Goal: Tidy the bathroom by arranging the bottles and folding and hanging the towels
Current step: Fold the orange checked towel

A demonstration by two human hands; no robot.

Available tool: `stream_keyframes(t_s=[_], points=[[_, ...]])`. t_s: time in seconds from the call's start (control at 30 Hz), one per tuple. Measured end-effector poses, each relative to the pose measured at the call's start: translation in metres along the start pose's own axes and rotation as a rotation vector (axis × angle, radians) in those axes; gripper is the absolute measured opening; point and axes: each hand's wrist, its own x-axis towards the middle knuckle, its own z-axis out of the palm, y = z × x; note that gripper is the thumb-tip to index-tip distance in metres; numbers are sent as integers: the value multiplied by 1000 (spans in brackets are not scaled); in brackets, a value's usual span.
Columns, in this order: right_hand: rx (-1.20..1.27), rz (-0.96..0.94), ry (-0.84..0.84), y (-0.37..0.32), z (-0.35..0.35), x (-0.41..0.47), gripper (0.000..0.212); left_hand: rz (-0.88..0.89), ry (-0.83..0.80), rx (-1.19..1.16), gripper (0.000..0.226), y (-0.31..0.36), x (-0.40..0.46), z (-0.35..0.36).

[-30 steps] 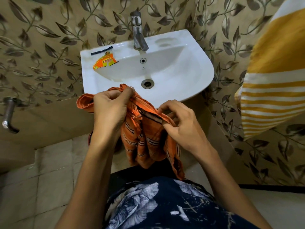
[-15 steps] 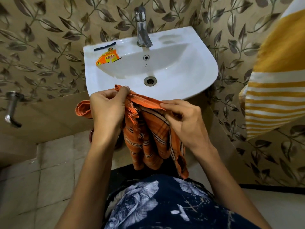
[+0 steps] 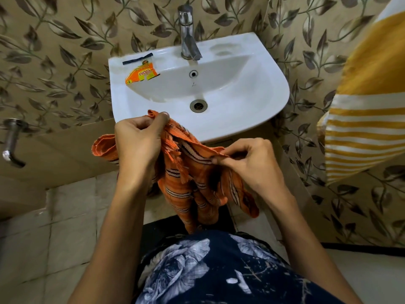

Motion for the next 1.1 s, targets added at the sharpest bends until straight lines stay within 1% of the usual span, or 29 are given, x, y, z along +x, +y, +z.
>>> stream_keyframes(t_s=[0.1, 0.2, 0.27, 0.33, 0.4, 0.43, 0.5, 0.57, 0.63, 0.7, 0.77, 0.8, 0.9, 1.0, 1.1], points=[[85, 0, 73, -2, -4, 2, 12, -62, -72, 14, 20, -4, 5, -5], [129, 32, 37, -3, -3, 2, 5, -136, -140, 68, 12, -9, 9, -7], [132, 37, 26, -4, -1, 2, 5, -187, -232, 134, 13, -10, 8, -7], [118, 47, 33, -6, 1, 3, 14, -243, -355, 219, 16, -8, 5, -5], [109, 82, 34, -7, 3, 4, 24, -269, -462, 266, 8, -5, -1, -1], [112, 105, 38, -8, 4, 4, 27, -274, -495, 263, 10, -3, -3, 0], [124, 148, 83, -8, 6, 3, 31, -295, -508, 235, 23, -2, -5, 2], [120, 192, 190, -6, 6, 4, 33, -306, -499, 232, 19, -3, -4, 2], [67, 260, 312, -2, 2, 6, 33, -315, -458, 250, 3, -5, 0, 0], [-23, 323, 348, 2, -3, 8, 31, -292, -413, 307, 13, -8, 3, -2], [-144, 371, 292, 9, -7, 9, 29, -272, -411, 394, 17, -10, 5, -3], [-191, 394, 258, 12, -7, 8, 30, -272, -435, 432, 19, -11, 5, -4], [-257, 462, 154, 18, -10, 7, 32, -321, -560, 534, 24, -11, 6, -4], [-236, 476, 62, 20, -16, 8, 29, -333, -700, 710, 27, -9, 8, -8], [-179, 449, 54, 24, -24, 9, 22, -334, -767, 833, 29, -7, 11, -13]])
